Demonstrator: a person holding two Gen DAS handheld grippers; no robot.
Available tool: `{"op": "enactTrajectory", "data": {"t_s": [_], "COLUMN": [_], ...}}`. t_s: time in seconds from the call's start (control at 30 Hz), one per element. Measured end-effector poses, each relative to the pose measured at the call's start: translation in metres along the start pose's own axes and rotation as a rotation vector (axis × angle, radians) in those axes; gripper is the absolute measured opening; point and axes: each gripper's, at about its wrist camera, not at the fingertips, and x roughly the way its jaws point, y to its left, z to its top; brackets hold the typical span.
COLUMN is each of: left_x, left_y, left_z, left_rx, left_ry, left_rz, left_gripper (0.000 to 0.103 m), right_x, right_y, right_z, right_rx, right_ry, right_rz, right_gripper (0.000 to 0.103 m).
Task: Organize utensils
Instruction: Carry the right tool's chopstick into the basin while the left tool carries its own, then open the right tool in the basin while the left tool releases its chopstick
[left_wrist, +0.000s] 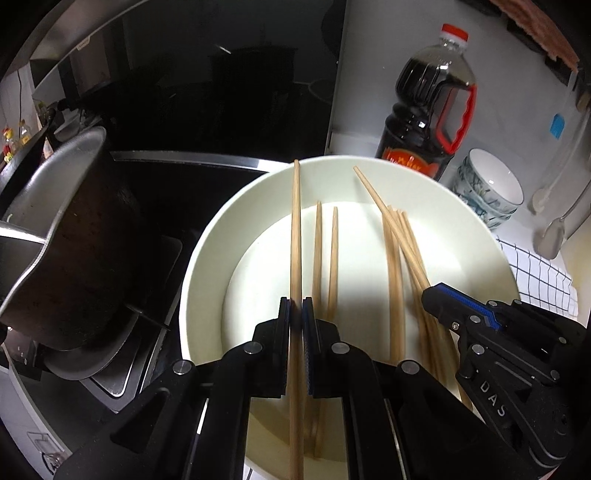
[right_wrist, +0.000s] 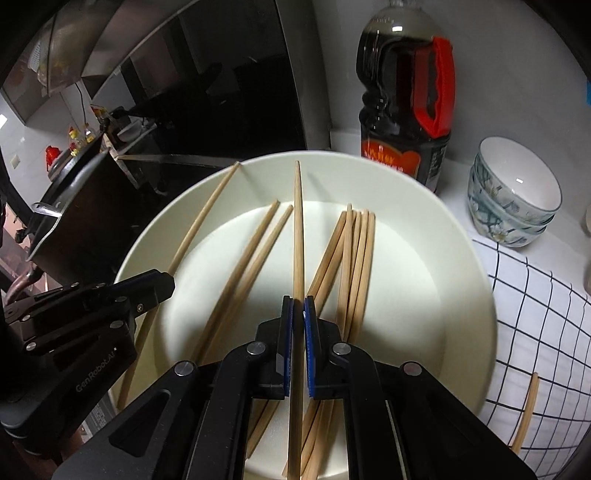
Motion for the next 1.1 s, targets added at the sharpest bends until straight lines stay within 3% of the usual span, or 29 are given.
{"op": "enactTrajectory", "data": {"t_s": [0.43, 0.5, 0.53, 0.6, 0.63, 0.67, 0.73, 1.1], "left_x": [0.021, 0.022, 0.021, 0.016, 0.013, 0.006, -0.003, -0.034], "left_y": [0.003, 0.004, 0.005, 0.009, 0.011, 0.012, 0.012, -0.003], "left_z": [-0.004, -0.004, -0.005, -0.006, -0.006, -0.007, -0.007, -0.011], "left_rx": [-0.002, -0.008, -0.014, -0.03, -0.038, -0.046, -0.047, -0.037], "left_ry": [0.06, 0.064, 0.066, 0.059, 0.047, 0.017, -0.013, -0.058], "left_rz": [0.009, 0.02, 0.025, 0.038, 0.045, 0.033, 0.067, 0.071], "left_gripper": [0.01, 0.01, 0.013, 0.036, 0.059, 0.063, 0.067, 0.072], "right_x": [0.017, 0.014, 0.011, 0.005, 0.001, -0.004, -0.011, -0.045], "right_y": [-0.003, -0.004, -0.004, -0.006, -0.007, -0.008, -0.01, -0.022], "right_z": [-0.006, -0.006, -0.006, -0.005, -0.005, -0.004, -0.004, -0.015], "right_rx": [0.011, 0.007, 0.005, 0.004, 0.002, -0.002, -0.009, 0.013], "right_ry": [0.039, 0.032, 0.021, -0.001, -0.013, -0.025, -0.038, -0.078], "right_rz": [-0.042, -0.052, -0.062, -0.074, -0.077, -0.084, -0.095, -0.09], "right_gripper": [0.006, 0.017, 0.022, 0.032, 0.032, 0.033, 0.036, 0.045]}}
